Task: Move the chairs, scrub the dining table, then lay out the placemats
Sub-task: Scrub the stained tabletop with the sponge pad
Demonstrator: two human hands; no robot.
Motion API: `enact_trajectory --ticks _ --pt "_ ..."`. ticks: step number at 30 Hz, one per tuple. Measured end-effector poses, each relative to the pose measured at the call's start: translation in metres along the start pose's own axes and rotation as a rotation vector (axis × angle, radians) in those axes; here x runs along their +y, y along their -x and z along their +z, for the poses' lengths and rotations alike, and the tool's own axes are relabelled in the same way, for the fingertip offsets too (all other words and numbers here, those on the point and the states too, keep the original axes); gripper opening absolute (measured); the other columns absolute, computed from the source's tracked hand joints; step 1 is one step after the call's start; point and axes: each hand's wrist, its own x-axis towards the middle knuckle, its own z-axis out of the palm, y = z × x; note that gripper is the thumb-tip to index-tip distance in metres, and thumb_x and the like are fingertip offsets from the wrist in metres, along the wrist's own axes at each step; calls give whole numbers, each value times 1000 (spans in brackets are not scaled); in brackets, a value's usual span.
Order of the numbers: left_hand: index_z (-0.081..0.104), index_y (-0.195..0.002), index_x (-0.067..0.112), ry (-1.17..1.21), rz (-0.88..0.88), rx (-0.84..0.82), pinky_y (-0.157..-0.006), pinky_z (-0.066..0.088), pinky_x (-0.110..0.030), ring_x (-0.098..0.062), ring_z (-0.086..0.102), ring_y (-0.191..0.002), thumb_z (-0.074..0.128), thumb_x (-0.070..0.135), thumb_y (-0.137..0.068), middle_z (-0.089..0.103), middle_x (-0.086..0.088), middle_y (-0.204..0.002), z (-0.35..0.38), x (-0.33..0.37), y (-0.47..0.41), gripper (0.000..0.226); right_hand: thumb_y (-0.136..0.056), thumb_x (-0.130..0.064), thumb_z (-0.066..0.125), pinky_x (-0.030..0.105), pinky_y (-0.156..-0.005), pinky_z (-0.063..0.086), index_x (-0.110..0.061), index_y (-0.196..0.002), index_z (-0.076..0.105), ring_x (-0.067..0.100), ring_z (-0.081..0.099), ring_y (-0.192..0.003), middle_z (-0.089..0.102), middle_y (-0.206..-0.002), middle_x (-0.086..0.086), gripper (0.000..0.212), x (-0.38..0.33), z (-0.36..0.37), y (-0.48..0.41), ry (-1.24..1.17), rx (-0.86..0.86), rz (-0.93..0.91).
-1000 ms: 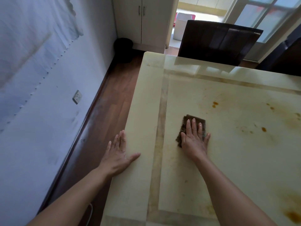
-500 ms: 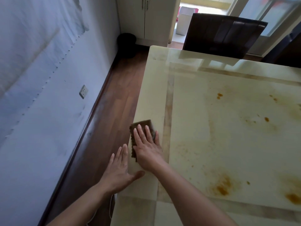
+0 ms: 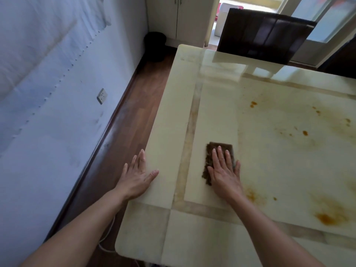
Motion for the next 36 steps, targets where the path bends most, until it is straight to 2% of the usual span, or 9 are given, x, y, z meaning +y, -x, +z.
enact_trajectory --ticks 5,8,12,17,22,28,32,34,36 --pt "-30 -143 18 14 -19 22 -118 -6 -44 -14 -17 -145 19 66 -90 -22 2 -157 4 -1 0 87 -102 -38 16 48 -115 -13 -22 -149 -16 13 -23 -143 -26 -155 -9 59 12 6 8 1 21 37" --pt "-30 -143 19 2 -30 16 -118 -5 -45 -14 -16 -145 12 81 -77 -20 2 -158 4 -2 -1 100 -102 -38 17 49 -114 -13 -22 -150 -14 14 -22 -144 -25 -156 -8 59 12 7 6 -3 21 32" --pt "-29 -144 19 10 -22 36 -118 -4 -45 -14 -14 -146 18 68 -89 -16 0 -159 6 -3 -1 87 -102 -37 17 49 -115 -13 -22 -150 -14 15 -23 -144 -25 -155 -8 59 11 8 5 3 21 30" --pt "-28 -144 20 50 2 39 -118 -4 -44 -14 -12 -146 22 62 -92 -14 0 -159 5 -3 -1 84 -102 -38 18 50 -115 -14 -21 -150 -14 17 -25 -143 -26 -155 -7 60 -8 6 -3 -22 5 32" --pt "-24 -146 22 158 13 20 -117 -6 -45 -14 -14 -146 18 61 -93 -17 4 -158 3 -7 3 78 -101 -39 21 50 -114 -16 -23 -151 -10 18 -24 -143 -23 -156 -7 61 -79 17 -4 -24 -19 -138" --pt "-16 -149 17 139 61 47 -117 -11 -39 -9 -18 -144 14 51 -97 -20 5 -157 10 -21 37 69 -101 -40 22 47 -111 -24 -25 -149 -14 14 -34 -137 -34 -145 -12 62 -137 45 43 -10 -99 -370" --pt "-12 -149 15 144 61 26 -117 -10 -39 -9 -16 -144 14 46 -100 -15 3 -158 19 -25 55 64 -100 -31 24 47 -113 -22 -23 -151 -11 13 -37 -134 -30 -151 -10 62 -148 58 67 -20 -164 -424" --pt "-12 -149 14 145 63 21 -117 -10 -39 -9 -16 -144 14 47 -99 -14 3 -159 23 -23 58 65 -99 -23 26 46 -113 -22 -22 -151 -11 12 -35 -135 -27 -154 -8 64 -142 57 72 20 -153 -436" --pt "-13 -149 15 114 66 17 -117 -11 -38 -9 -18 -144 13 49 -98 -17 2 -158 25 -20 59 67 -100 -25 23 45 -112 -23 -23 -150 -12 14 -32 -139 -25 -155 -7 61 -131 55 75 81 -101 -444"
